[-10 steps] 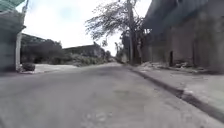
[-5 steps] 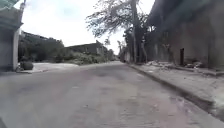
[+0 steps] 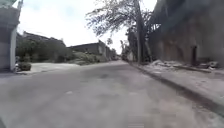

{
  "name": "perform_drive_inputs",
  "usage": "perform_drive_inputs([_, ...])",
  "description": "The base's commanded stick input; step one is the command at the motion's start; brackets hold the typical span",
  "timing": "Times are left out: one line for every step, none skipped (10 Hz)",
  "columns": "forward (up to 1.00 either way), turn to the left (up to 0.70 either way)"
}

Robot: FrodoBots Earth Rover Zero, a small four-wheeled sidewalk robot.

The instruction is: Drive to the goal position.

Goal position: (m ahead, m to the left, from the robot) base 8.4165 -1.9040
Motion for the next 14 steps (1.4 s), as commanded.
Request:
perform_drive_inputs([1.00, 0.00])
perform_drive_inputs([1.00, 0.00])
perform_drive_inputs([1.00, 0.00])
perform_drive_inputs([1.00, 0.00])
perform_drive_inputs([1.00, 0.00])
perform_drive_inputs([1.00, 0.00])
perform_drive_inputs([1.00, -0.03])
perform_drive_inputs([1.00, -0.32])
perform_drive_inputs([1.00, -0.37])
perform_drive_inputs([1.00, -0.38])
perform_drive_inputs([1.00, -0.36])
perform_drive_inputs([1.00, -0.10])
perform_drive_inputs([1.00, -0.01])
perform_drive_inputs([1.00, 0.00])
